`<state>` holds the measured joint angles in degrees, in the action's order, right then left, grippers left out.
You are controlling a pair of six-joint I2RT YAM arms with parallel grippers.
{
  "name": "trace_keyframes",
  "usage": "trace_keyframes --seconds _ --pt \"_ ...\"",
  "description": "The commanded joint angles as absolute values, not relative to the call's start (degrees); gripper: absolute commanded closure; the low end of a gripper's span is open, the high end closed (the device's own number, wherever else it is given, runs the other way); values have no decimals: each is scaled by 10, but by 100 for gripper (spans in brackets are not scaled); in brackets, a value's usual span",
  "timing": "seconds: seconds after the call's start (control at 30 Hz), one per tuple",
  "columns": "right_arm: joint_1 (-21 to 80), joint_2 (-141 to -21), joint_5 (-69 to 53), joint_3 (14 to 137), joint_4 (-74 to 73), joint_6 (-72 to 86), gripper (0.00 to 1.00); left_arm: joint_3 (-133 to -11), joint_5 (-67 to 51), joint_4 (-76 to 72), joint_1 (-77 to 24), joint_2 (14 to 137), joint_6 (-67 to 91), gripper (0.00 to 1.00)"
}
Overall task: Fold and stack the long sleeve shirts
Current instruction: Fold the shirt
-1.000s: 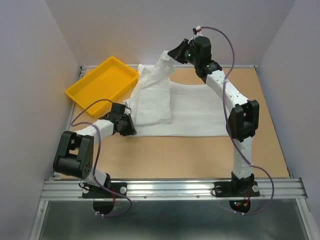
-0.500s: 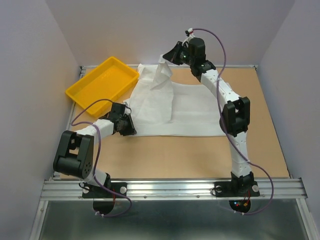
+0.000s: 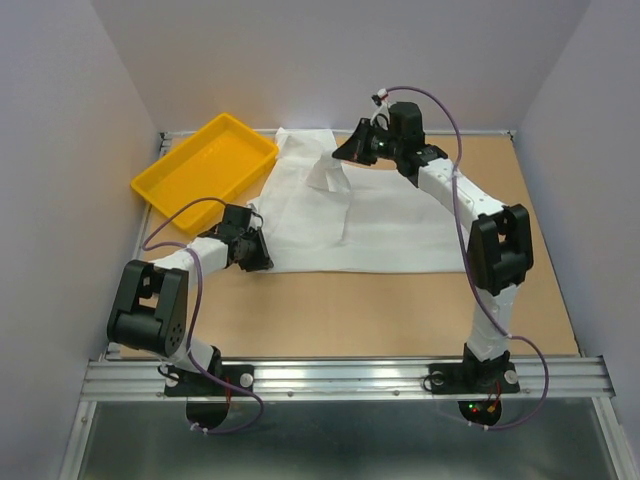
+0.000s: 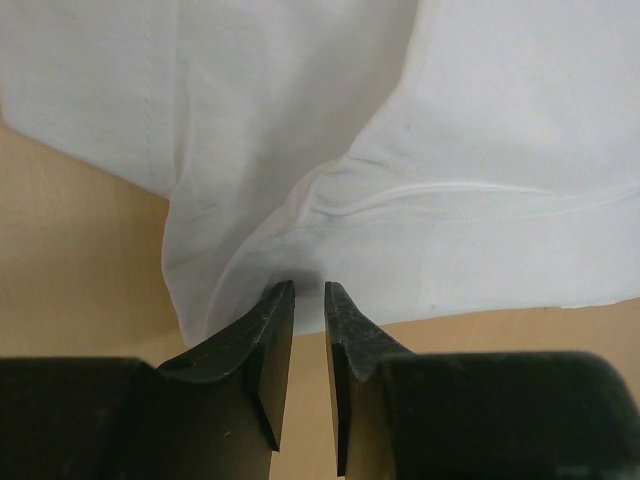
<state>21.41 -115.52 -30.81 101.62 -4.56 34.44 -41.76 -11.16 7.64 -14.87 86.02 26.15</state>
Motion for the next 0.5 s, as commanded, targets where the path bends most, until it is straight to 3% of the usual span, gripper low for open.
trace_keyframes --seconds 0.0,0.47 --pt "200 -1079 -355 955 -53 337 99 -414 -90 121 -146 882 248 68" --pt "137 -920 -452 751 -140 376 99 -417 -89 125 -145 883 245 68"
